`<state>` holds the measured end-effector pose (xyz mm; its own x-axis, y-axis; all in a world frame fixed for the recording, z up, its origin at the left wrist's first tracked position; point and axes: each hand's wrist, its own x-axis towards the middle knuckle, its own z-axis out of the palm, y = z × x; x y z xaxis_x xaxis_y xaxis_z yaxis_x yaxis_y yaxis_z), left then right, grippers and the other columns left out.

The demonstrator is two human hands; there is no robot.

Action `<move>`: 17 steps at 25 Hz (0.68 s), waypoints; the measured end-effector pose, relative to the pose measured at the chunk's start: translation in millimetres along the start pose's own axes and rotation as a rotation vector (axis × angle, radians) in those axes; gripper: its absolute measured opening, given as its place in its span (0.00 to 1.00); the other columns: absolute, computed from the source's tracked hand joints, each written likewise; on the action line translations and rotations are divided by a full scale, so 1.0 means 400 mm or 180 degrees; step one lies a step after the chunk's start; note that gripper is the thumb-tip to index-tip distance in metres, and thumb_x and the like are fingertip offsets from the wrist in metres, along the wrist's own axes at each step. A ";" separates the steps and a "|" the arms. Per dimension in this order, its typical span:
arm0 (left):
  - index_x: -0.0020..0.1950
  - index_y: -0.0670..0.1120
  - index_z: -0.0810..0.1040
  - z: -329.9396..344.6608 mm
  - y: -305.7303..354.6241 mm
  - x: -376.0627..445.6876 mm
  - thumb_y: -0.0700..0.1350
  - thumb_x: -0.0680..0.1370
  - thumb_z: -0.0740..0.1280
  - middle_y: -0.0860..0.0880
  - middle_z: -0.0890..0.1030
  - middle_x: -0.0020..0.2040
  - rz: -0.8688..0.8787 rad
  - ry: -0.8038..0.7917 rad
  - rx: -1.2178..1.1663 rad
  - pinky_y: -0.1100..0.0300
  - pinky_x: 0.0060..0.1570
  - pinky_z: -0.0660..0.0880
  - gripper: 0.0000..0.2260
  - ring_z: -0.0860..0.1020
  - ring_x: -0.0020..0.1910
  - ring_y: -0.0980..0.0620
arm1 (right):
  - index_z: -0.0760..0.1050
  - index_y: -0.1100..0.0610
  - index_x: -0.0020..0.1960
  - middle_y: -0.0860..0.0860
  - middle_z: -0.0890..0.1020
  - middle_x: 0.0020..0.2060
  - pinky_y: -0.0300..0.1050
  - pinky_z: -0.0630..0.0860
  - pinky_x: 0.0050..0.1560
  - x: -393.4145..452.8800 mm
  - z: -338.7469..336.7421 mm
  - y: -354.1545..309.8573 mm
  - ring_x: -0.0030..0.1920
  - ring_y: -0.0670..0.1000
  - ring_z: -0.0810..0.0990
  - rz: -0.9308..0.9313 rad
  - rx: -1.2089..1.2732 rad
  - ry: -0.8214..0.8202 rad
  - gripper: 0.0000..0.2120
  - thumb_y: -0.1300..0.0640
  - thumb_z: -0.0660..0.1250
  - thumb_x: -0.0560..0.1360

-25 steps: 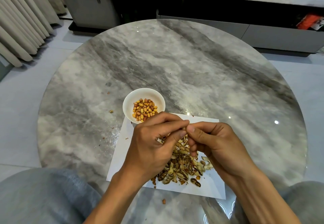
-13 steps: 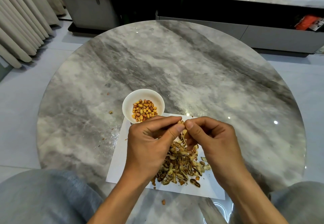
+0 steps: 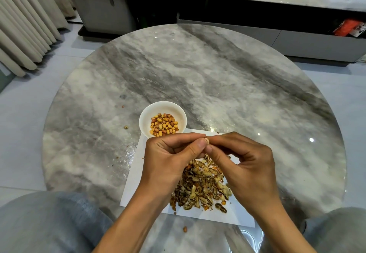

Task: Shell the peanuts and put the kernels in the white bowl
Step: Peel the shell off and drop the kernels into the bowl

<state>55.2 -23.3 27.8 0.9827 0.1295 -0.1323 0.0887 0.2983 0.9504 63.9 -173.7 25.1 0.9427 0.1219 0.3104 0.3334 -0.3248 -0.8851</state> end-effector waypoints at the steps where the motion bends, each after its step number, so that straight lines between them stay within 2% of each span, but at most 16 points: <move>1: 0.41 0.47 0.88 0.003 -0.001 0.000 0.38 0.67 0.74 0.44 0.86 0.36 -0.0041 0.0049 -0.0027 0.65 0.39 0.79 0.06 0.84 0.35 0.52 | 0.86 0.54 0.49 0.43 0.86 0.41 0.38 0.78 0.42 -0.003 0.005 -0.002 0.43 0.46 0.85 0.0011 0.0033 0.0039 0.06 0.61 0.75 0.73; 6: 0.38 0.44 0.87 0.017 -0.012 -0.002 0.39 0.64 0.73 0.45 0.86 0.37 -0.0386 0.0280 -0.0537 0.66 0.37 0.78 0.05 0.83 0.35 0.54 | 0.86 0.54 0.46 0.43 0.85 0.38 0.35 0.77 0.42 -0.013 0.027 -0.001 0.41 0.45 0.85 0.0054 0.0141 0.0345 0.06 0.63 0.76 0.71; 9: 0.38 0.43 0.87 0.019 -0.014 0.000 0.39 0.65 0.72 0.45 0.86 0.39 -0.0536 0.0317 -0.0800 0.66 0.37 0.79 0.05 0.83 0.36 0.53 | 0.85 0.53 0.45 0.46 0.86 0.39 0.40 0.80 0.43 -0.017 0.034 -0.006 0.41 0.48 0.85 0.0226 0.0455 0.0470 0.07 0.63 0.75 0.71; 11: 0.39 0.42 0.87 0.018 -0.014 0.002 0.38 0.65 0.72 0.45 0.86 0.40 -0.0556 0.0309 -0.0884 0.65 0.38 0.79 0.06 0.83 0.36 0.53 | 0.85 0.56 0.45 0.52 0.86 0.39 0.44 0.82 0.42 -0.011 0.033 -0.011 0.39 0.51 0.85 0.0720 0.1003 0.0493 0.05 0.63 0.75 0.69; 14: 0.41 0.43 0.87 0.015 -0.017 0.003 0.39 0.65 0.73 0.43 0.86 0.40 -0.0522 0.0253 -0.0851 0.64 0.40 0.80 0.06 0.83 0.36 0.52 | 0.86 0.59 0.44 0.58 0.86 0.37 0.42 0.81 0.38 -0.002 0.034 -0.018 0.35 0.53 0.83 0.1643 0.1739 0.0485 0.06 0.61 0.74 0.68; 17: 0.43 0.47 0.88 0.004 -0.028 0.005 0.40 0.69 0.75 0.45 0.87 0.42 -0.0157 0.0169 -0.0035 0.60 0.45 0.80 0.05 0.85 0.41 0.51 | 0.86 0.61 0.44 0.59 0.85 0.39 0.40 0.81 0.36 0.002 0.041 -0.015 0.37 0.51 0.84 0.2494 0.2398 0.0314 0.09 0.59 0.68 0.75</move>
<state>56.2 -27.8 17.2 0.9671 0.1644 -0.1940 0.1347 0.3158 0.9392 62.5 -156.5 25.0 0.8991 0.0450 -0.4354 -0.4181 0.3824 -0.8240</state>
